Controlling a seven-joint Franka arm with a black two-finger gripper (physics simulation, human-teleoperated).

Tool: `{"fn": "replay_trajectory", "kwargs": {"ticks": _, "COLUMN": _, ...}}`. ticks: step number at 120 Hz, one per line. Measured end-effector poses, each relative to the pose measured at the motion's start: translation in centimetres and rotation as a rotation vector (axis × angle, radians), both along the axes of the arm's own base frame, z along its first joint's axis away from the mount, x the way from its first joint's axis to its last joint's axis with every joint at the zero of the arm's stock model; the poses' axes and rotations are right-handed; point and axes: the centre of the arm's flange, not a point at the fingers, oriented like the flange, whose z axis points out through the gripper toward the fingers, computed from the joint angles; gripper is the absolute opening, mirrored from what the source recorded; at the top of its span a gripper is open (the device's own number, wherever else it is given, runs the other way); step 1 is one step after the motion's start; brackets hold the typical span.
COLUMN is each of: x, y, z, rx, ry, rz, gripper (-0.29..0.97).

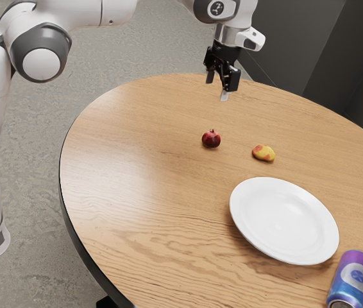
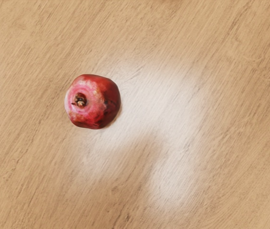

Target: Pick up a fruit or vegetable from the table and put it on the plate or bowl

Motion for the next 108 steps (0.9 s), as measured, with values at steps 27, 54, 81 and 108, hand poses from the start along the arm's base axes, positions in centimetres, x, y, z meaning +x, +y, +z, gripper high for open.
{"fn": "replay_trajectory", "kwargs": {"ticks": 27, "x": 0.4, "y": -2.6, "z": 2.3, "rx": -0.011, "ry": -0.043, "rz": -0.04, "gripper": 0.68}}
{"fn": "replay_trajectory", "kwargs": {"ticks": 54, "x": 1.5, "y": -2.4, "z": 0.4, "rx": -0.045, "ry": -0.015, "rz": -0.02, "gripper": 0.68}}
{"fn": "replay_trajectory", "kwargs": {"ticks": 81, "x": 3.8, "y": 1.9, "z": -2.4, "rx": -0.049, "ry": -0.047, "rz": 0.07, "gripper": 0.68}}
{"fn": "replay_trajectory", "kwargs": {"ticks": 108, "x": 8.8, "y": 3.3, "z": -8.9, "rx": -0.053, "ry": -0.133, "rz": 0.092, "gripper": 0.68}}
